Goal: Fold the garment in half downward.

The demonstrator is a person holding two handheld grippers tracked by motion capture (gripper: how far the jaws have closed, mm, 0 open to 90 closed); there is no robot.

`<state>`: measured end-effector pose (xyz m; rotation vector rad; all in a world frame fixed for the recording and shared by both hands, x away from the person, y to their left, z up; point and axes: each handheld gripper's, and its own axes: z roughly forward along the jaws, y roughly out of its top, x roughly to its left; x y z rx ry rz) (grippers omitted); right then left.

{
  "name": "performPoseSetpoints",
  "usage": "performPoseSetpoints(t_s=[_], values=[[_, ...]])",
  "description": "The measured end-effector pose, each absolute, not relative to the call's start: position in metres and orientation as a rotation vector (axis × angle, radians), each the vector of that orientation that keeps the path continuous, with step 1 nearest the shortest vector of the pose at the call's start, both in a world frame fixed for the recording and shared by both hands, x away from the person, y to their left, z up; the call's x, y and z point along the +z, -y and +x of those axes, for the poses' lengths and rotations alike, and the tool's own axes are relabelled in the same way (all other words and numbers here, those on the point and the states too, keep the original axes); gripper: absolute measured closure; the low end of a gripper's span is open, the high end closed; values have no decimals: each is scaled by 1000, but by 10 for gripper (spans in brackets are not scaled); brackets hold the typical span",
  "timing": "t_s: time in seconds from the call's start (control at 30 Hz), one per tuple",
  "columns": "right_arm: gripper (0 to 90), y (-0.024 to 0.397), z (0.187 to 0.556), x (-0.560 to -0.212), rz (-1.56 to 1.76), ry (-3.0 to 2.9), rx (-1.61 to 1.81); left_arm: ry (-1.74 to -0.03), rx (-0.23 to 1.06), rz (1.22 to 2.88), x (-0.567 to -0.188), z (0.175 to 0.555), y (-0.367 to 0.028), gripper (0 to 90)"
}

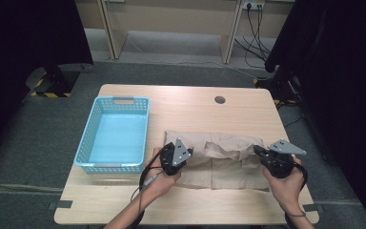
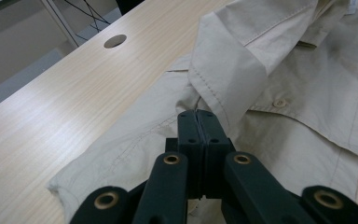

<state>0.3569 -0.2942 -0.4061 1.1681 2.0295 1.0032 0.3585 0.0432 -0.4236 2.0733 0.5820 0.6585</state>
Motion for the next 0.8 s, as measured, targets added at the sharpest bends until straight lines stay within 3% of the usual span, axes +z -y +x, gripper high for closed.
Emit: performPoseSetpoints(t_s=[0.8], values=[[900,297,343,-431,1197,-2083,984,-574,613,2126,-445,348,-42,890]])
